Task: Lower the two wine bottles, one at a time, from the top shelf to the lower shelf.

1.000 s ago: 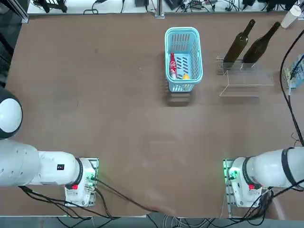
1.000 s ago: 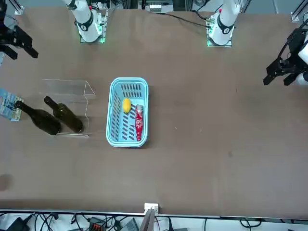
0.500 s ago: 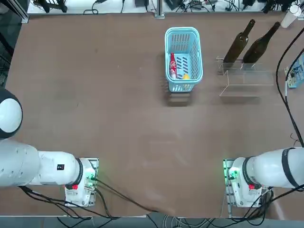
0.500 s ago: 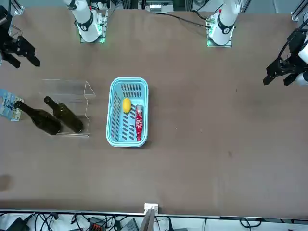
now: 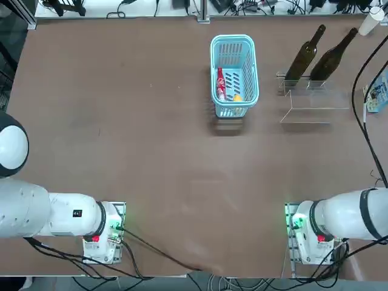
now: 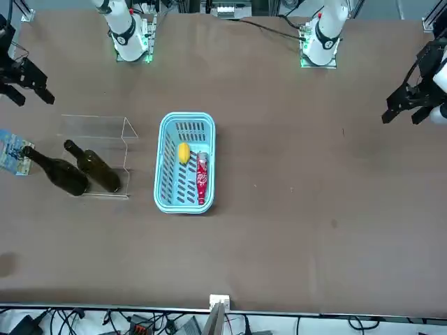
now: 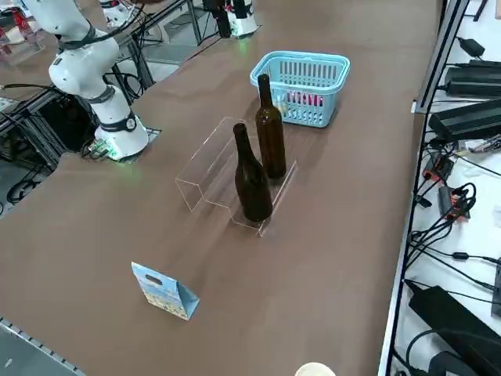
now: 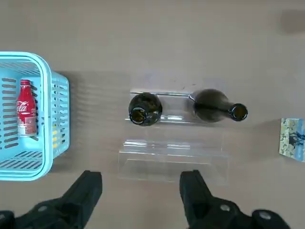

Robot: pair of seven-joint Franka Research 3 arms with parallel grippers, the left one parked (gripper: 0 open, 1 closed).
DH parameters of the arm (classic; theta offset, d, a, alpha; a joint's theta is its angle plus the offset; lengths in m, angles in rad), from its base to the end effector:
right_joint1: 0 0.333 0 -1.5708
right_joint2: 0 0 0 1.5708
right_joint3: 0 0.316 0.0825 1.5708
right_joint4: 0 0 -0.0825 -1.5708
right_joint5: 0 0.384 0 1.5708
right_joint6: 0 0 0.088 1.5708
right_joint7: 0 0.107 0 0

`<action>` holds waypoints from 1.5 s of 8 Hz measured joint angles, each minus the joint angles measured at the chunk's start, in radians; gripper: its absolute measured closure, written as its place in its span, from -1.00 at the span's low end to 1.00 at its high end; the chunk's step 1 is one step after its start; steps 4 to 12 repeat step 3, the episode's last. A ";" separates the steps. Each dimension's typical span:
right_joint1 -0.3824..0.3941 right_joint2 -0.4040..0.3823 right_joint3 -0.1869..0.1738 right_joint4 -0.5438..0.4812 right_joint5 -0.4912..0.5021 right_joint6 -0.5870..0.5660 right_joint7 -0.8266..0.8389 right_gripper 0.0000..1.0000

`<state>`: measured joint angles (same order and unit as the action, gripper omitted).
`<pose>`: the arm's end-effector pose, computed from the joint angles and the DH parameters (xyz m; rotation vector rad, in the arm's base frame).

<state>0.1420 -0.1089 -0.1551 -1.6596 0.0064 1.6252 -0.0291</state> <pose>0.5260 -0.0110 0.6454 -3.1177 -0.0252 -0.1149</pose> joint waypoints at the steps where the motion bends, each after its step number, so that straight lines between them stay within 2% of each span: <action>1: 0.000 0.001 0.000 -0.010 0.000 0.009 0.000 -1.00; 12: 0.000 0.007 0.000 -0.016 0.000 0.013 0.000 -1.00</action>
